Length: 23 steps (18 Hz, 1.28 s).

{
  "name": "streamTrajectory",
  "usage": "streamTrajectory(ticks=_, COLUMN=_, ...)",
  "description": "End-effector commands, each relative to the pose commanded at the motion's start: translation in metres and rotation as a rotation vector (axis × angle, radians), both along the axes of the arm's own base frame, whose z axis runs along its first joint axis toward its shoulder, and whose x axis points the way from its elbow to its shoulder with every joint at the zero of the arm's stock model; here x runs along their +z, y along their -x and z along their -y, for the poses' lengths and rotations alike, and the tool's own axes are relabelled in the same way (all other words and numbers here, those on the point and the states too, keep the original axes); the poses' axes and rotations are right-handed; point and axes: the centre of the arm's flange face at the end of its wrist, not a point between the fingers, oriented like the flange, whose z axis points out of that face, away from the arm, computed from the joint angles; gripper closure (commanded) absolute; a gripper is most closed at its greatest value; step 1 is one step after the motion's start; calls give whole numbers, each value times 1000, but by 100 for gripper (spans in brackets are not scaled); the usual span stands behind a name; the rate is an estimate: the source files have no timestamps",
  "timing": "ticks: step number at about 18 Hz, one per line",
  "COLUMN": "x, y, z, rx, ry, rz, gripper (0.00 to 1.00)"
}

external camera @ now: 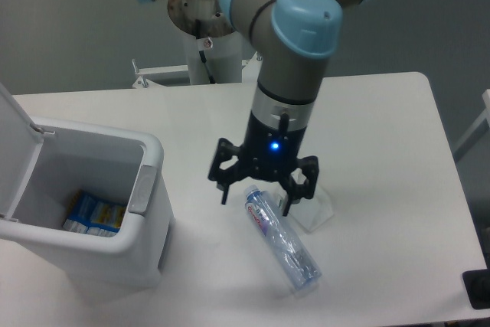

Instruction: Open the trash can

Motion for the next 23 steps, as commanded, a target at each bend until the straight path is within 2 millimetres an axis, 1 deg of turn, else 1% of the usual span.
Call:
streamTrajectory(ticks=3, x=-22, y=27, z=32, rx=-69, ry=26, rz=-22, gripper=0)
streamTrajectory(ticks=6, x=-31, y=48, z=56, rx=-116, ry=49, rz=-51, gripper=0)
streamTrajectory(ticks=8, x=-42, y=63, z=76, rx=-141, ry=130, rz=-92, gripper=0)
streamTrajectory(ticks=9, x=-46, y=68, z=82, rx=-169, ry=167, rz=-112, gripper=0)
streamTrajectory(ticks=10, x=-52, y=71, z=86, rx=-200, ry=192, rz=-122, gripper=0)
streamTrajectory(ticks=12, x=-59, y=71, z=90, rx=-256, ry=226, rz=-132, gripper=0)
streamTrajectory(ticks=14, x=-64, y=71, z=94, rx=-314, ry=279, rz=-155, gripper=0)
streamTrajectory(ticks=16, x=-69, y=75, z=100, rx=-366, ry=294, rz=-164, gripper=0)
streamTrajectory(ticks=19, x=-74, y=83, z=113, rx=-414, ry=305, rz=-173, gripper=0)
streamTrajectory(ticks=21, x=-80, y=90, z=122, rx=-416, ry=339, rz=-169, gripper=0)
streamTrajectory(ticks=23, x=-84, y=92, z=123, rx=-436, ry=347, rz=-170, gripper=0)
